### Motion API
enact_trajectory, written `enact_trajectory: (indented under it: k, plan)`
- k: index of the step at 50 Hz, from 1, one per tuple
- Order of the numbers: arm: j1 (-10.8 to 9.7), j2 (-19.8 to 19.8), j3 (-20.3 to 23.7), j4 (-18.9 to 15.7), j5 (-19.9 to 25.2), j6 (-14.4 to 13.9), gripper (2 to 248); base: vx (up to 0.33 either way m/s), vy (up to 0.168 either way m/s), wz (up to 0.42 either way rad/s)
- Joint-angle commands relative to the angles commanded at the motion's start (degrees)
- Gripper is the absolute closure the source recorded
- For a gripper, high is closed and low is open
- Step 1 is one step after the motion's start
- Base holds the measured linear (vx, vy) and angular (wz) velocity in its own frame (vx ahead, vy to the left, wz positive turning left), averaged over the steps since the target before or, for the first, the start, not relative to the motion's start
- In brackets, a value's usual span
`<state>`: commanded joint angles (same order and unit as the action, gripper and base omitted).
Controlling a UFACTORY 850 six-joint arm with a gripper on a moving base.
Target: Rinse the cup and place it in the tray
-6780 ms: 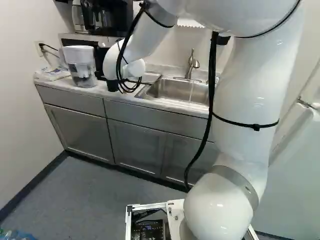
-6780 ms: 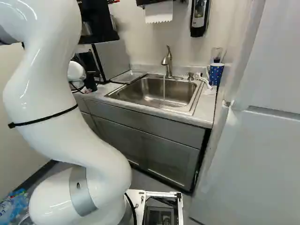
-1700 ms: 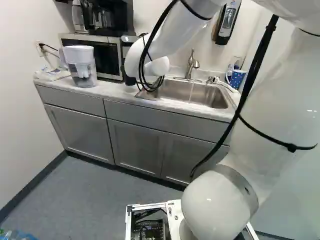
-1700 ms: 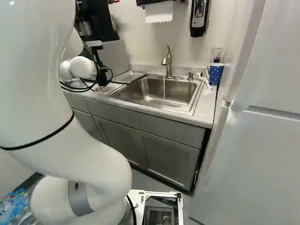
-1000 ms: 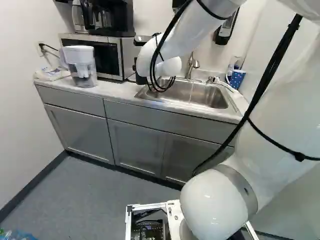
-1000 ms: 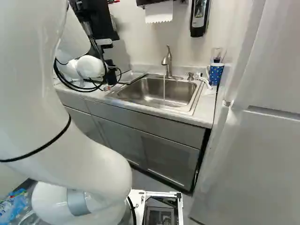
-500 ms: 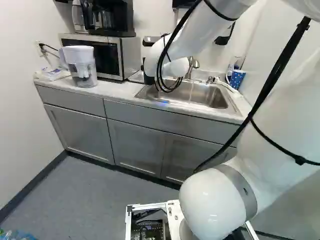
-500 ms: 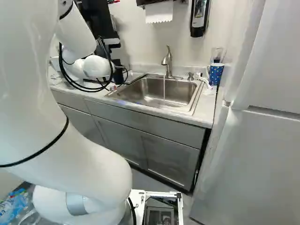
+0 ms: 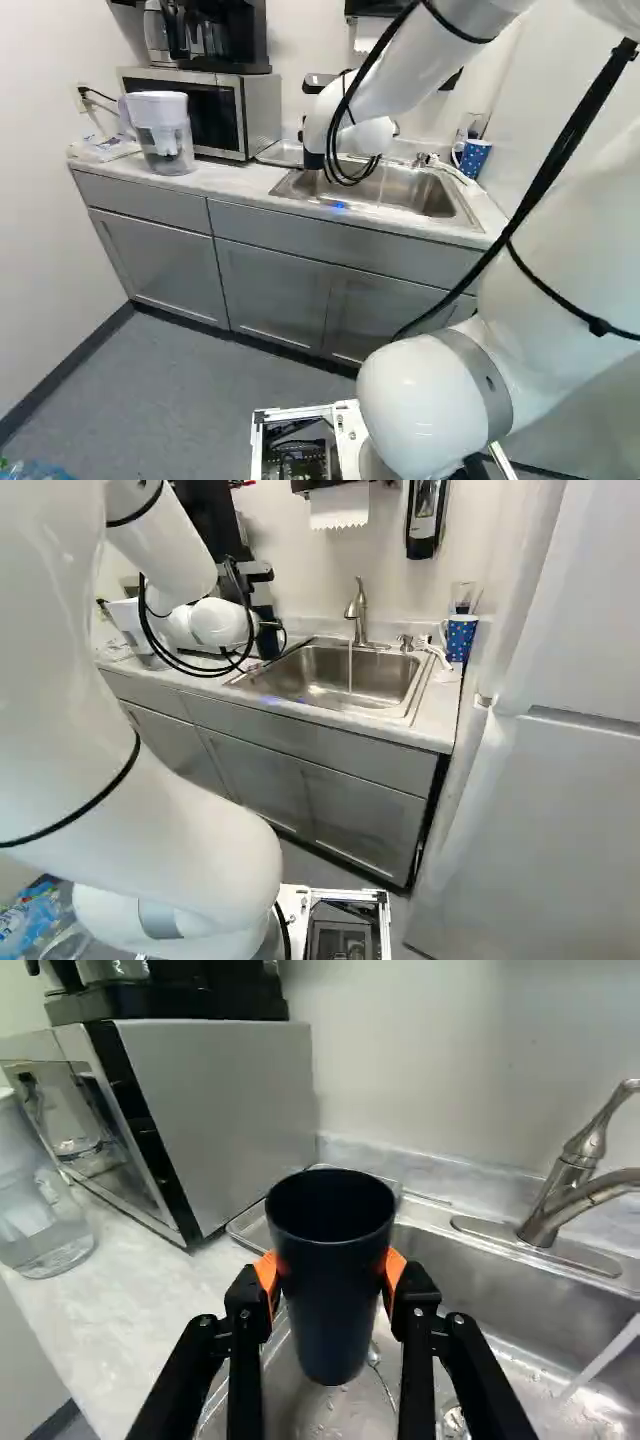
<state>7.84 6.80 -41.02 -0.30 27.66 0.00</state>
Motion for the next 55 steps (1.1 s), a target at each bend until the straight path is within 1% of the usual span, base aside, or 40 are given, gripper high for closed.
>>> enact_trajectory:
  k: [12,28,55]
  plan:
    - [-2.2,-0.26,-0.17,0.0,0.0,0.0,128,0.0,0.0,0.0]
    - [-5.12,-2.2,-0.32,0.0,0.53,0.0,128,0.0,0.0,0.0]
    - [-9.96,-4.74,0.64,0.0,0.91,0.0,128,0.0,0.0,0.0]
